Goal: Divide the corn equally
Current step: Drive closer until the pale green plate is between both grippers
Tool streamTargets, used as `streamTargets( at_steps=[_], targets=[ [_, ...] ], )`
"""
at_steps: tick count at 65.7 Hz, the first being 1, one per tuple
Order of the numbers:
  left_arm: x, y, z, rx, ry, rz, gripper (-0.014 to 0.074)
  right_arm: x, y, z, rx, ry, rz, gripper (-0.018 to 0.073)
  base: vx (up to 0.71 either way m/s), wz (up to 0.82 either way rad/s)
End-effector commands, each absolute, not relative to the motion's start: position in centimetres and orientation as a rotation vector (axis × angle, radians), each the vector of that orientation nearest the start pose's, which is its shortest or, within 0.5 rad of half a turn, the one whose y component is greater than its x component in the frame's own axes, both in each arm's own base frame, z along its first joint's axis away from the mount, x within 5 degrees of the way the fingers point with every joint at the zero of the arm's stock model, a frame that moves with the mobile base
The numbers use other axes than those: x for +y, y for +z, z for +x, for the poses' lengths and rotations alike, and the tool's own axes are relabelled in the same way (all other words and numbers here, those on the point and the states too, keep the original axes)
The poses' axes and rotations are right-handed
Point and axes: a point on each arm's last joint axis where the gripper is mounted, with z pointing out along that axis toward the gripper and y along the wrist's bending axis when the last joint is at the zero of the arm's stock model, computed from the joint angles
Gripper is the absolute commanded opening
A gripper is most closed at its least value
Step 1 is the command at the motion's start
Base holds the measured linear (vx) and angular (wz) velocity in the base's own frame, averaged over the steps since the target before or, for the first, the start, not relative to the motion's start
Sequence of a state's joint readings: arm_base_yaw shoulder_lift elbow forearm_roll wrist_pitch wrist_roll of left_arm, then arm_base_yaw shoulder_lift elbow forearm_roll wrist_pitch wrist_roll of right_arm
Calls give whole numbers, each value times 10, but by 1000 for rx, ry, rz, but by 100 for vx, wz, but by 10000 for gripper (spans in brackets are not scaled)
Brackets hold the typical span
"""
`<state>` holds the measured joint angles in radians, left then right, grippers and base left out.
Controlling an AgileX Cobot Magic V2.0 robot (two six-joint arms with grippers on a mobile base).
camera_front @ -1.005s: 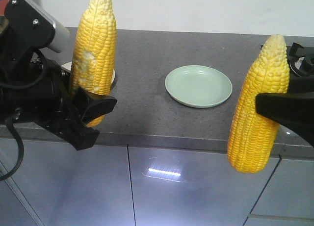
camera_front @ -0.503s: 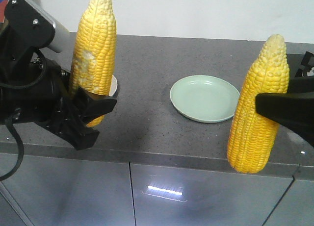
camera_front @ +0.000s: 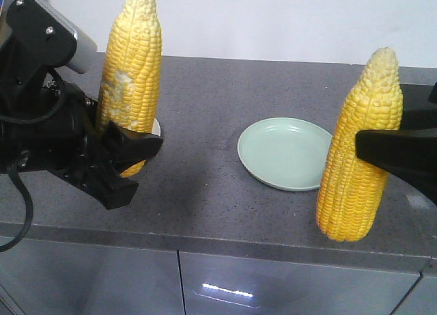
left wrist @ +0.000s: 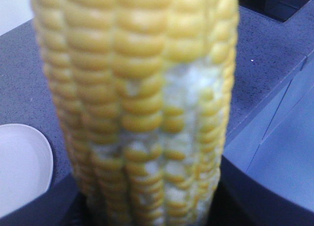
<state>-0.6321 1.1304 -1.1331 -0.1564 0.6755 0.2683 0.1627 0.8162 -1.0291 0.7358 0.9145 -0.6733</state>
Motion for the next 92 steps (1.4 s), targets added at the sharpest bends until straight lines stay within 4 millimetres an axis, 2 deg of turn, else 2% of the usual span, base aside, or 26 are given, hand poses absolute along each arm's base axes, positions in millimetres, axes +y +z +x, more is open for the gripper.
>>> streamTargets(
  at_steps=[1,92],
  targets=[
    [-146,407,185,1897,-415,818,272,69,428,127,1816,570,-624,195,9,-1],
    [-146,407,185,1897,-415,818,272,69,428,127,1816,570,-624,195,8,-2]
  ],
)
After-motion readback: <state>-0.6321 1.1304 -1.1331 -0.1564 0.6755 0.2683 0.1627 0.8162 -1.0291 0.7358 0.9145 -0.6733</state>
